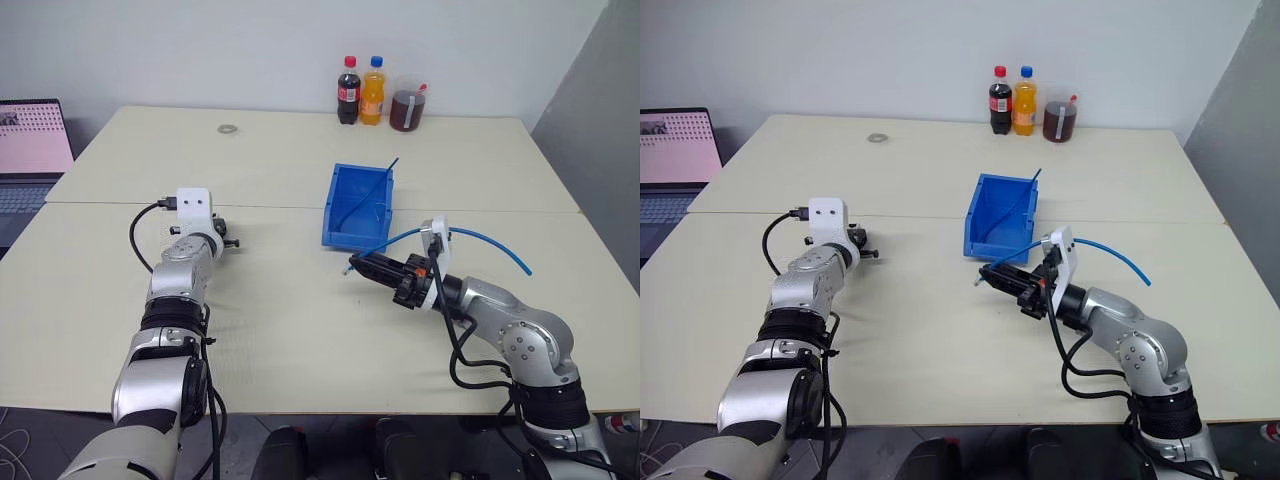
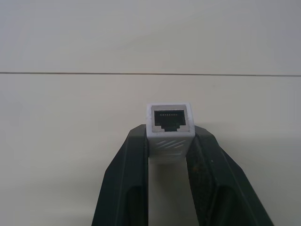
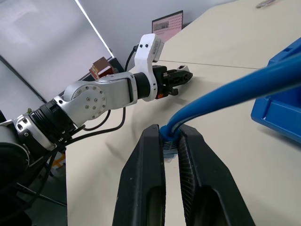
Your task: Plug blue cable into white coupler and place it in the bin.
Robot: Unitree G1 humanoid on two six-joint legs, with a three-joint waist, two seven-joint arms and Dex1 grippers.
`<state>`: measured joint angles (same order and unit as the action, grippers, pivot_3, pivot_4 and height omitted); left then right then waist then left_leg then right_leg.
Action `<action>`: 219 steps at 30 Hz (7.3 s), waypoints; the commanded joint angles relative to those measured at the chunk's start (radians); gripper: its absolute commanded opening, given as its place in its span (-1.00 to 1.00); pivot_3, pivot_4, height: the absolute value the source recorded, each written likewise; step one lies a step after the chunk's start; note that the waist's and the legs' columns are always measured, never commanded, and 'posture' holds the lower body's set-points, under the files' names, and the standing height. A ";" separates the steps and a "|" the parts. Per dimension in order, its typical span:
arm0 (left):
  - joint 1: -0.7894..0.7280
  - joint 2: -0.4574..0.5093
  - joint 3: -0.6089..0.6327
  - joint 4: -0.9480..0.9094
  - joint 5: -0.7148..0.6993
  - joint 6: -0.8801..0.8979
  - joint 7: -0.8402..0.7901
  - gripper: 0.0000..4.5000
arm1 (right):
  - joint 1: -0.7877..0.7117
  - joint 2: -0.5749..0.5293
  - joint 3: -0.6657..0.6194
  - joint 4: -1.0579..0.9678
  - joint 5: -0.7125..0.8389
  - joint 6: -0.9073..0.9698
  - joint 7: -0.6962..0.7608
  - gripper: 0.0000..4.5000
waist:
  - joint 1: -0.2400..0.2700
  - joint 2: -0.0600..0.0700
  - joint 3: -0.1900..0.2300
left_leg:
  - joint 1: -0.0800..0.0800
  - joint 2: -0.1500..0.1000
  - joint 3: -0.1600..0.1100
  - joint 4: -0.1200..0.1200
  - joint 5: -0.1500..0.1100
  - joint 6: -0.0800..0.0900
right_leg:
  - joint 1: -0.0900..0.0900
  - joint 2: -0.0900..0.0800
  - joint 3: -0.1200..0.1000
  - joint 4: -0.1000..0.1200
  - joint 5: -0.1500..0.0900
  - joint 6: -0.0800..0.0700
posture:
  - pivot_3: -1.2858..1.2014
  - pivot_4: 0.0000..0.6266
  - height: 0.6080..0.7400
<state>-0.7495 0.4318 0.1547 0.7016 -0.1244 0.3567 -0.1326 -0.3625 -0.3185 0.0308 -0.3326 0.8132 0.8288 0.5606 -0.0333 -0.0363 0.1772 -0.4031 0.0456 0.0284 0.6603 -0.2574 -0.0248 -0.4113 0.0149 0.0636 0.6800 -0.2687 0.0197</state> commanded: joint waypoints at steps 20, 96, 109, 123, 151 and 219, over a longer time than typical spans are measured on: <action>0.297 0.400 -0.488 -0.720 0.007 -0.104 -1.092 -0.65 | 0.110 -0.168 0.117 -0.185 -0.143 -0.101 0.103 -0.95 | 0.002 0.001 0.000 | 0.000 0.001 0.000 0.000 -0.001 -0.001 | -0.001 0.002 0.002 0.000 -0.004 0.002 | 0.03 -0.52 1.00; 0.299 0.278 -0.492 -0.671 0.088 -0.087 -1.149 -0.65 | -0.229 0.146 0.555 0.568 -0.790 -0.544 0.455 -0.95 | 0.001 0.015 -0.023 | 0.009 0.000 0.001 0.001 -0.001 -0.001 | 0.006 0.002 0.002 0.001 -0.004 0.002 | 0.03 -0.52 1.00; 0.314 0.259 -0.488 -0.668 0.095 -0.089 -1.135 -0.65 | -0.219 0.153 0.626 0.579 -0.873 -0.460 0.460 -0.95 | 0.000 0.019 -0.043 | 0.013 0.000 0.003 0.000 -0.001 0.000 | 0.008 0.004 0.003 0.002 -0.006 0.000 | 0.03 -0.52 1.00; 0.330 0.245 -0.476 -0.659 0.102 -0.105 -1.125 -0.65 | -0.163 0.169 0.655 0.581 -0.879 -0.421 0.487 -0.95 | -0.004 0.019 -0.053 | 0.039 -0.001 0.005 -0.011 -0.004 0.003 | 0.024 0.001 0.007 0.000 -0.016 -0.007 | 0.03 -0.52 1.00; 0.342 0.245 -0.454 -0.670 0.105 -0.106 -1.120 -0.65 | -0.172 0.244 0.690 0.698 -0.955 -0.417 0.492 -0.95 | -0.020 0.025 -0.066 | 0.044 0.000 0.003 -0.020 -0.006 0.002 | 0.026 0.000 0.007 0.000 -0.025 -0.012 | 0.03 -0.52 1.00; 0.365 0.304 -0.090 -0.766 -0.178 0.048 -0.875 1.00 | -0.468 0.146 -0.148 0.218 -0.403 0.188 0.034 -0.95 | 0.001 0.003 -0.009 | 0.001 -0.001 -0.004 -0.028 -0.007 -0.003 | -0.003 -0.008 -0.003 -0.014 -0.018 -0.008 | 0.03 -0.52 1.00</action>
<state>-0.3602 0.7422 0.0732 -0.0743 -0.3079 0.4254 -1.0170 -0.7996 -0.1619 -0.1141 -0.1678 0.4065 1.0332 0.5989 -0.0324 -0.0330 0.1679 -0.4015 0.0443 0.0251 0.6321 -0.2649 -0.0275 -0.4141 0.0072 0.0611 0.6663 -0.2865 0.0120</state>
